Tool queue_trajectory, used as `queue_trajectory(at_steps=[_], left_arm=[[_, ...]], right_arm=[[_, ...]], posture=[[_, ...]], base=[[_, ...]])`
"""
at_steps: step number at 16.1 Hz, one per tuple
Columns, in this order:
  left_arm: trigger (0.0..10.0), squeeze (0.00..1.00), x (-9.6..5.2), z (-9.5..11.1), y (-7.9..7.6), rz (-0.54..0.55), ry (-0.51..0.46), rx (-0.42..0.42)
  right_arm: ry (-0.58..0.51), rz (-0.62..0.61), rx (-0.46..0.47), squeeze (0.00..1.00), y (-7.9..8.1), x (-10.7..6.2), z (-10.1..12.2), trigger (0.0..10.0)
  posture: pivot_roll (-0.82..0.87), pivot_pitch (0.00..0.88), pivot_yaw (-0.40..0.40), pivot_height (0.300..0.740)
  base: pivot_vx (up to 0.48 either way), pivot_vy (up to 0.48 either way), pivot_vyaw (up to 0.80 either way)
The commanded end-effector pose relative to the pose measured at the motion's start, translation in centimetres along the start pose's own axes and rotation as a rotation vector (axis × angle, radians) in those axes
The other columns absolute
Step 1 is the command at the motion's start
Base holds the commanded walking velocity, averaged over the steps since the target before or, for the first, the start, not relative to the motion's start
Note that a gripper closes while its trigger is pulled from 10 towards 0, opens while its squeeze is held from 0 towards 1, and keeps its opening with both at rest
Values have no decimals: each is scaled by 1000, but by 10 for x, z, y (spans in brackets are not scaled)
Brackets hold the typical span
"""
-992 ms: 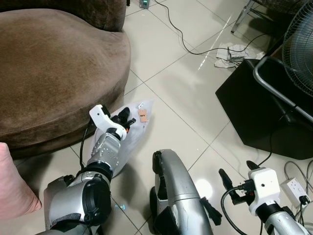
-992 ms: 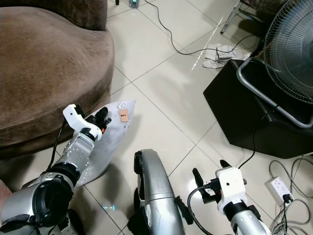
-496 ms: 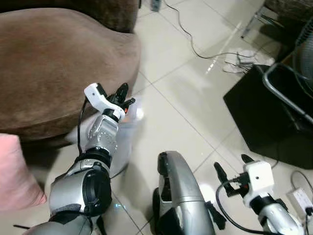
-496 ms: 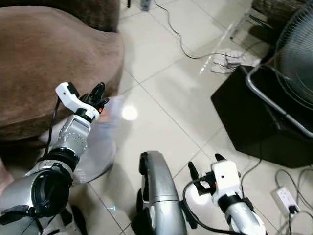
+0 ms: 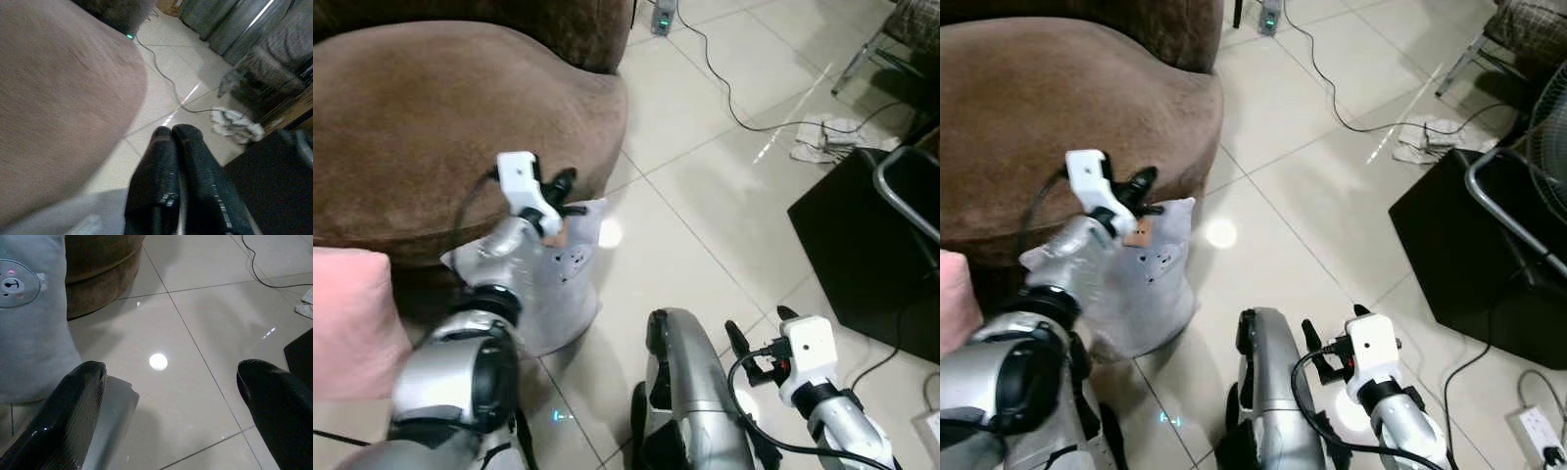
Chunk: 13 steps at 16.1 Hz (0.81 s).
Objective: Move the pillow to the sofa from floor
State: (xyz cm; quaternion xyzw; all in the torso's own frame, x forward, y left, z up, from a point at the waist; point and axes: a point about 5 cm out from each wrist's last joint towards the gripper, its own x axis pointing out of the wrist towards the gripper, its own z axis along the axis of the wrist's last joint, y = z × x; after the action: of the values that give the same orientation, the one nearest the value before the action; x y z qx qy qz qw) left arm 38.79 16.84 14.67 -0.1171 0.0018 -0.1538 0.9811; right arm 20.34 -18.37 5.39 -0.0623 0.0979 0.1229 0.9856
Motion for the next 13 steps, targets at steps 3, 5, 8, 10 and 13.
queue_trajectory(at_steps=[3, 5, 8, 10, 13], left_arm=[[10000, 1000, 5, 19, -3, -73, -7, 155], [10000, 1000, 7, 22, -7, -87, -7, 206], [10000, 1000, 9, 28, -14, -96, -26, 415], [10000, 1000, 9, 26, -17, -115, -21, 465], [10000, 1000, 5, 11, -14, -82, 14, 377]], right_arm=[[18, -5, 10, 0, 6, 9, -10, 10000], [13, 5, 12, 0, 9, 18, -10, 10000], [2, 8, 13, 0, 10, 31, -8, 10000], [-4, 17, 12, 0, 12, 36, -8, 10000], [-16, 27, 7, 0, 13, 41, -8, 10000]], posture=[[-165, 186, -123, 511], [-149, 181, -119, 511], [-122, 165, -116, 511], [-112, 167, -118, 511], [-108, 170, -122, 511]], base=[[0, 0, 0], [0, 0, 0], [0, 0, 0], [0, 0, 0], [0, 0, 0]])
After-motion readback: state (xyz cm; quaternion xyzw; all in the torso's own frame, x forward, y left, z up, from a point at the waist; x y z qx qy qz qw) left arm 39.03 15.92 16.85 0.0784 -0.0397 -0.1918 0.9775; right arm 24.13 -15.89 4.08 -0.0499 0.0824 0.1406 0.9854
